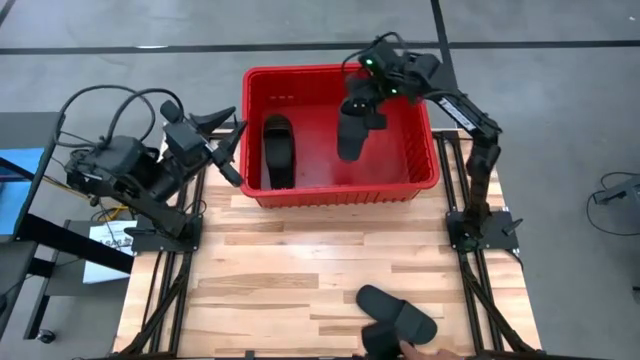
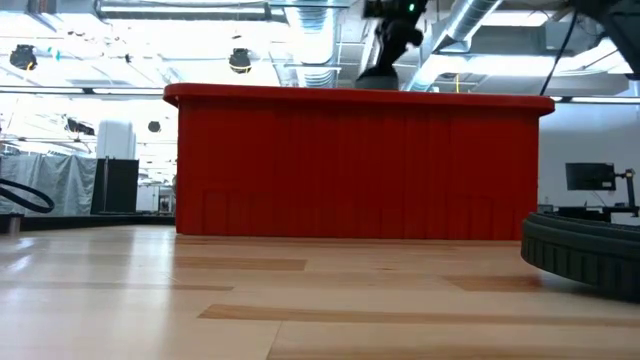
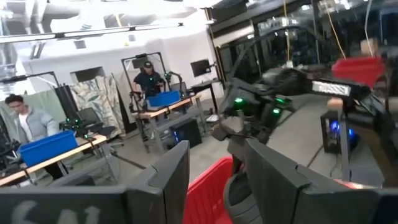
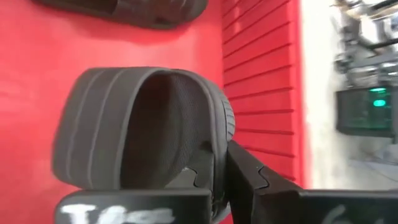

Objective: Pick and place slides into bin
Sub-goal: Put the black slide into the red bin

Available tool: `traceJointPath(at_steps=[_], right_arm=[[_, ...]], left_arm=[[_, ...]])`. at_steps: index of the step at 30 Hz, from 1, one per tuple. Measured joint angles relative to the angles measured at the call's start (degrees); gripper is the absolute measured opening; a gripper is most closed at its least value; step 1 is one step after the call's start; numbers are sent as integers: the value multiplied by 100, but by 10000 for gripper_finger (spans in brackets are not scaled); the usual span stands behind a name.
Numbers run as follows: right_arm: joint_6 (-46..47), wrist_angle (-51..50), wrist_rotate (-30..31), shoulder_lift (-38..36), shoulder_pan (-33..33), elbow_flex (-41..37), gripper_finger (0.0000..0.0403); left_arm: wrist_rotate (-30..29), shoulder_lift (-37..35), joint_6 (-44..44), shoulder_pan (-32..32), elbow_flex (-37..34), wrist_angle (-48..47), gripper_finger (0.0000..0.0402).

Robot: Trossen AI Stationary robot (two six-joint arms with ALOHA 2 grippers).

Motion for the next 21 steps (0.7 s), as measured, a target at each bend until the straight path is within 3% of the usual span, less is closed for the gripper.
traceJointPath(at_steps=[4, 11, 21], right_arm=[[-239, -115, -213, 380, -173, 0, 6], [-243, -107, -1134, 726, -535, 0, 5], [-237, -15, -1464, 1215, -829, 0, 5]], left_arm=[[5, 42, -153, 1, 0, -173, 145], [2, 37, -303, 1, -2, -162, 145], [1, 37, -304, 3, -2, -165, 145]])
